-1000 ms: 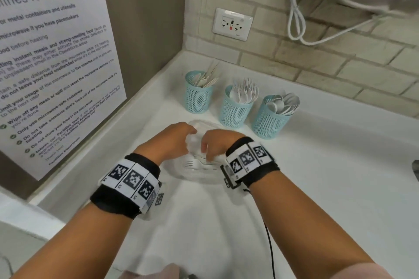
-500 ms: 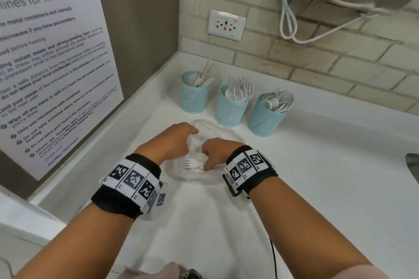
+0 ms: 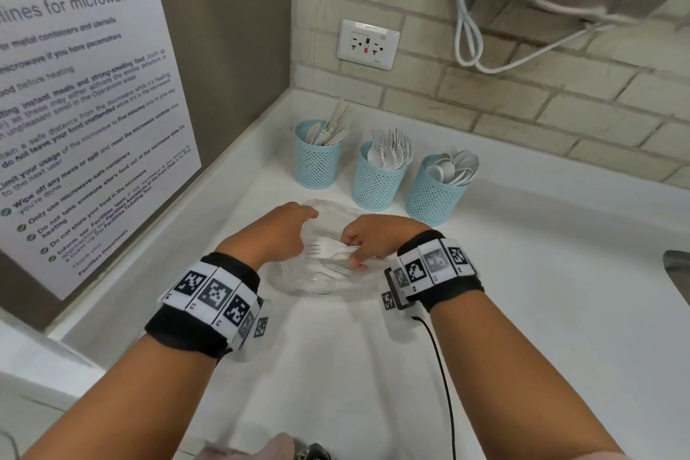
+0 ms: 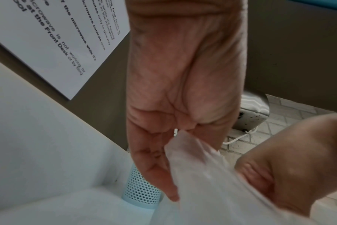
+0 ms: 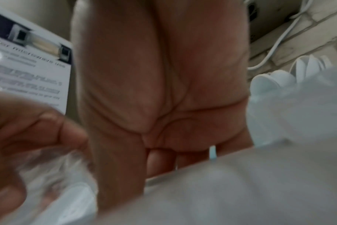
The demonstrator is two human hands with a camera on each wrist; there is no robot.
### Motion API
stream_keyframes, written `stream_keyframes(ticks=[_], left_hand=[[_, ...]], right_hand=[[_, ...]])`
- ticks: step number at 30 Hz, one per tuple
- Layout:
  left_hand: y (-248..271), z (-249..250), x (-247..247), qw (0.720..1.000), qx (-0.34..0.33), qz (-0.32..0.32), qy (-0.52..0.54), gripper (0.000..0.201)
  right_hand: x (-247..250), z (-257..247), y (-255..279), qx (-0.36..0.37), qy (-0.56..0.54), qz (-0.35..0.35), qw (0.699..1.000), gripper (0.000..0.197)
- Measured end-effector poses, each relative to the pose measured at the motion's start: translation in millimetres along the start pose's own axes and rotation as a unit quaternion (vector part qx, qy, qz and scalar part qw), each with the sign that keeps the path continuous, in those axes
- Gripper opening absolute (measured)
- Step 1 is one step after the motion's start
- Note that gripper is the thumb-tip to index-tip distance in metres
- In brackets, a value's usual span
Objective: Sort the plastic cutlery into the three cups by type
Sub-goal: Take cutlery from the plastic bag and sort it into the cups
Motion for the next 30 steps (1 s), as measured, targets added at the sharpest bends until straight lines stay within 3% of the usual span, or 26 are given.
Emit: stream_keyframes(ticks=[3, 5, 8, 10, 12, 14, 16, 19, 22, 30], left_hand=[[-2, -9, 4, 0.999, 0.021, -0.014, 0.019, 0.066], [-1, -12, 4, 0.997, 0.045, -0.042, 0.04, 0.069], [0, -4, 9, 0.998, 0.046, -0.015, 0.026, 0.069], [2, 10, 17, 0.998, 0.005, 0.059, 0.034, 0.062], [1, 24, 21, 0.987, -0.047, 0.103, 0.115, 0.048], [-3, 31, 20, 0.97, -0.07, 0.086, 0.216, 0.035], [-9, 34, 14, 0.953, -0.055, 0.051, 0.295, 0.037], [-15, 39, 6, 0.933, -0.062, 0.019, 0.355, 0.035], [-15, 43, -1, 0.892, -0.087, 0.01, 0.443, 0.023], [-16, 36, -8, 0.844, -0.084, 0.0, 0.53, 0.021]], right_hand=[[10, 9, 9, 0.034, -0.055, -0.006, 0.998, 0.017], [15, 13, 15, 0.064, -0.151, -0.001, 0.986, 0.015], [24, 16, 22, 0.106, -0.363, 0.037, 0.925, 0.016], [30, 17, 23, 0.128, -0.454, 0.065, 0.88, 0.016], [36, 14, 23, 0.138, -0.505, 0.095, 0.847, 0.016], [41, 14, 21, 0.135, -0.537, 0.128, 0.823, 0.015], [43, 14, 20, 0.13, -0.554, 0.152, 0.808, 0.013], [42, 11, 17, 0.13, -0.558, 0.172, 0.801, 0.012], [36, 4, 15, 0.147, -0.562, 0.164, 0.797, 0.015], [34, 6, 17, 0.126, -0.605, 0.165, 0.769, 0.017]])
Point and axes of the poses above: each hand's wrist, its own y-axis away from the middle knuckle, its own x-axis out of the back of the hand, z = x × y, the point moved 5 cm from there along -y, towards the middle knuckle, and after that the axes turned 4 degrees about -z, right-handed, at the moved point
